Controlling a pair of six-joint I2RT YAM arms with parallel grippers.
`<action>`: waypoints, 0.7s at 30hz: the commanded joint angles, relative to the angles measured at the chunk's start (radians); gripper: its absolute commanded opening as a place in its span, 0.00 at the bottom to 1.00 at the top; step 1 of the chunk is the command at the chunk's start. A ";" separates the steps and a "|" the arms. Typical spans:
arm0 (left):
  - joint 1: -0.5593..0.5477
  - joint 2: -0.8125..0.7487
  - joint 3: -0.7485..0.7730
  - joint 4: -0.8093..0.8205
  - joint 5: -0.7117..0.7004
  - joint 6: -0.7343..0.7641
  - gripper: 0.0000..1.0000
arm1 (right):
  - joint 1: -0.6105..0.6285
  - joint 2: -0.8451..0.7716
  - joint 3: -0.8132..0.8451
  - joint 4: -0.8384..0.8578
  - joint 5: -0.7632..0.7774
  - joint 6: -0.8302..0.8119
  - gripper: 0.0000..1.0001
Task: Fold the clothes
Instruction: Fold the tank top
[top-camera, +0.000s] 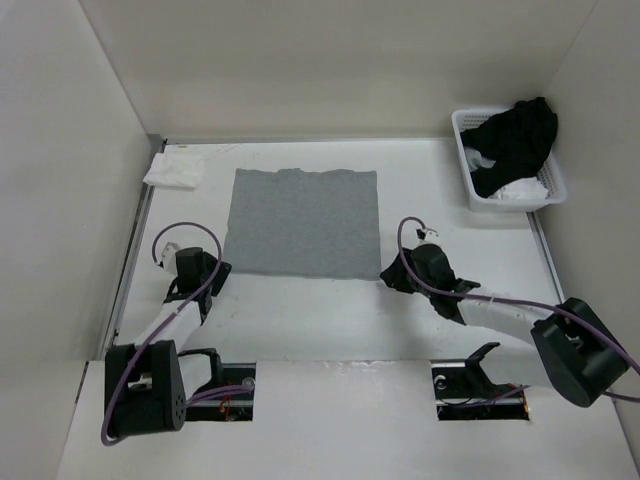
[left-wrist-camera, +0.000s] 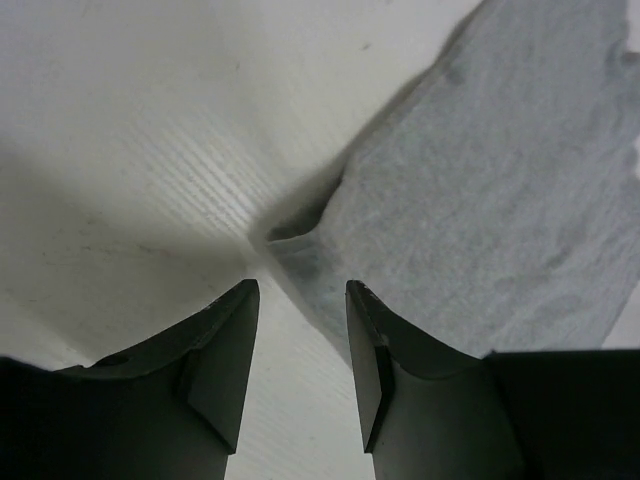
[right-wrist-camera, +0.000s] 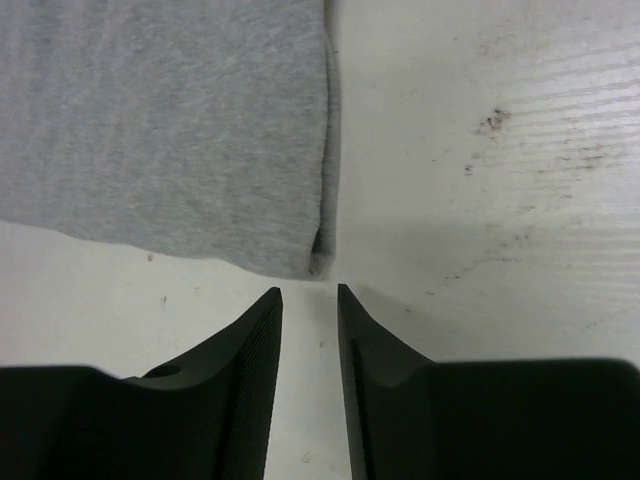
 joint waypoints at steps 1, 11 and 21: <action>0.016 0.087 -0.009 0.105 0.067 -0.034 0.38 | -0.001 -0.035 -0.006 0.112 0.039 0.032 0.37; 0.038 0.183 -0.026 0.200 0.004 -0.059 0.27 | -0.016 0.070 -0.001 0.143 0.027 0.070 0.45; 0.038 0.226 -0.049 0.291 0.015 -0.047 0.08 | -0.028 0.167 0.002 0.220 -0.039 0.140 0.42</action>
